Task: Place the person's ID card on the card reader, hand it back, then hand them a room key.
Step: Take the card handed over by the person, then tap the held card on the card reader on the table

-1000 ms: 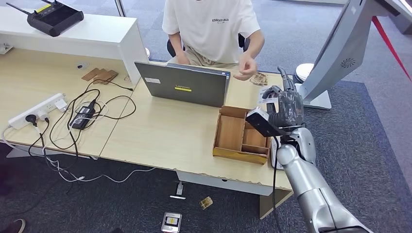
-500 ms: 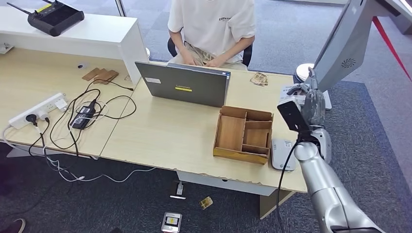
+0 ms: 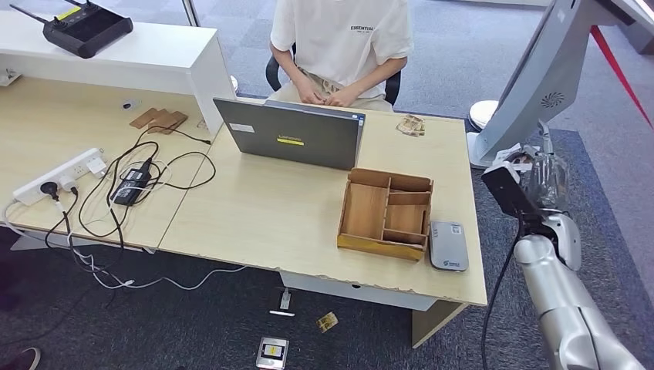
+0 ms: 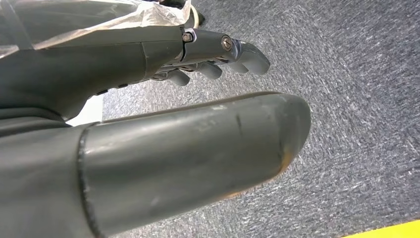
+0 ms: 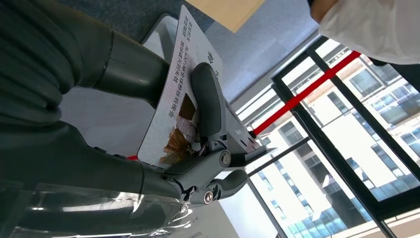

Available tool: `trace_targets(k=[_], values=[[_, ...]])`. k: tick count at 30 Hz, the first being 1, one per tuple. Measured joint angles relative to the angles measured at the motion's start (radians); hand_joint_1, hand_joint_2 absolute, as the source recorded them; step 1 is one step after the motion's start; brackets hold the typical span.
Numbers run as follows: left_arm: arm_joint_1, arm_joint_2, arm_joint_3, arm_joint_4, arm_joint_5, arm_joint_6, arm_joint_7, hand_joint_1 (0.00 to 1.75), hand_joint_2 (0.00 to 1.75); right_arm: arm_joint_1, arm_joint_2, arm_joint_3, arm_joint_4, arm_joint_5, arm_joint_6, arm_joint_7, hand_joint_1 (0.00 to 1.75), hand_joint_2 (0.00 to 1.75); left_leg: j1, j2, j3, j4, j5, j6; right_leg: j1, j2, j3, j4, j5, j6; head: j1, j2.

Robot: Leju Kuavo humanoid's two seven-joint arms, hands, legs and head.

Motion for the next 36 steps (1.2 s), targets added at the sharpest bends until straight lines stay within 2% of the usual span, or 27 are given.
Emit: trace_targets(k=[8, 13, 23, 36], values=[[0.003, 0.000, 0.000, 0.000, 0.000, 0.003, -0.001, 0.00, 0.00, 0.020, -0.012, 0.000, 0.005, 0.038, 0.021, 0.022, 1.75, 1.75, 0.000, 0.000, 0.000, 0.000, 0.000, 0.000, 0.000, 0.000, 0.000, 0.000, 0.000, 0.000, 0.000, 0.000], [0.009, 0.002, 0.000, 0.000, -0.004, 0.015, -0.002, 0.00, 0.00, 0.095, -0.031, 0.003, 0.041, 0.131, 0.097, 0.093, 1.75, 1.75, 0.000, 0.000, -0.001, 0.000, 0.000, 0.000, 0.000, 0.000, 0.000, 0.000, 0.000, 0.000, 0.000, 0.000], [0.009, 0.006, 0.000, 0.000, -0.020, 0.016, 0.005, 0.00, 0.00, 0.167, -0.043, 0.002, 0.079, 0.138, 0.119, 0.117, 1.75, 1.75, 0.000, 0.000, -0.001, 0.000, 0.000, 0.000, 0.000, 0.000, 0.000, 0.000, 0.000, 0.000, 0.000, 0.000], [0.006, 0.010, 0.000, 0.000, -0.031, 0.015, 0.013, 0.00, 0.00, 0.206, -0.042, 0.004, 0.079, 0.144, 0.129, 0.134, 1.75, 1.75, 0.000, 0.000, -0.001, 0.000, 0.000, 0.000, 0.000, 0.000, 0.000, 0.000, 0.000, 0.000, 0.000, 0.000]])
